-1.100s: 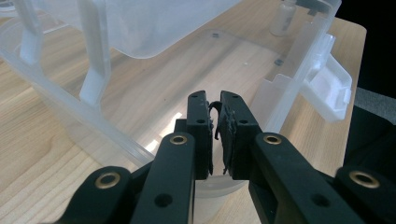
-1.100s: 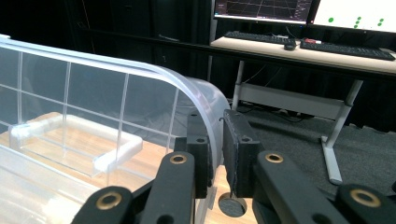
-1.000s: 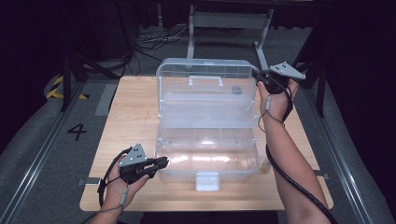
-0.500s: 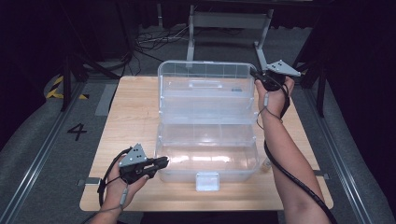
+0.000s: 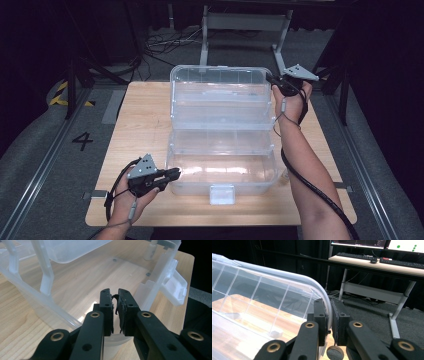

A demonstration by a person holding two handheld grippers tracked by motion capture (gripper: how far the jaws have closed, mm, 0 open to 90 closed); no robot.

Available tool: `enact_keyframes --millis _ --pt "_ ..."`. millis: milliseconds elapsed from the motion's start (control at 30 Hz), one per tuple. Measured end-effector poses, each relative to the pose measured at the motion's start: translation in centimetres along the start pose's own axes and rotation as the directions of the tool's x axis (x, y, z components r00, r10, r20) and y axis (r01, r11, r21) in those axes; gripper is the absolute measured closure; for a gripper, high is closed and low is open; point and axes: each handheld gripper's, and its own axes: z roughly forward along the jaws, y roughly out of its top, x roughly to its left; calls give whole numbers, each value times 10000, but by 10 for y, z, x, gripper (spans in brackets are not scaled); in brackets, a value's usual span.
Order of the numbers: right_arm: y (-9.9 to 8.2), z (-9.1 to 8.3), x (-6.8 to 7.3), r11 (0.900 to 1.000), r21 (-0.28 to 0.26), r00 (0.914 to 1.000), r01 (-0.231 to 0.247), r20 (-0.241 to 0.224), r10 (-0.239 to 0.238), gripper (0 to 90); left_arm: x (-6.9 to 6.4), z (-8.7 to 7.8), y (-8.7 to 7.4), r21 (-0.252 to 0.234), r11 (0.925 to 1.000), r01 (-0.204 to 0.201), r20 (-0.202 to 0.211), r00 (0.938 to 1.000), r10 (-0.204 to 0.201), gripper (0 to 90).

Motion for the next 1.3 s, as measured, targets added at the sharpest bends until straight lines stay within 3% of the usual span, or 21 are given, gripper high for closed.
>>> enact_keyframes --millis 700,1067,1300 --pt "-13 15 -9 9993 -160 9986 -335 -426 328 830 0 1 -1 -62 10000 27 42 10000 -27 817" --pt "-23 25 -16 9960 -269 9941 -847 -701 827 832 0 2 -1 -90 9999 81 72 9999 -81 809" --pt "-29 32 -20 9939 -61 9902 -1101 -875 1091 830 1 2 -1 -100 9999 86 120 9999 -85 808"
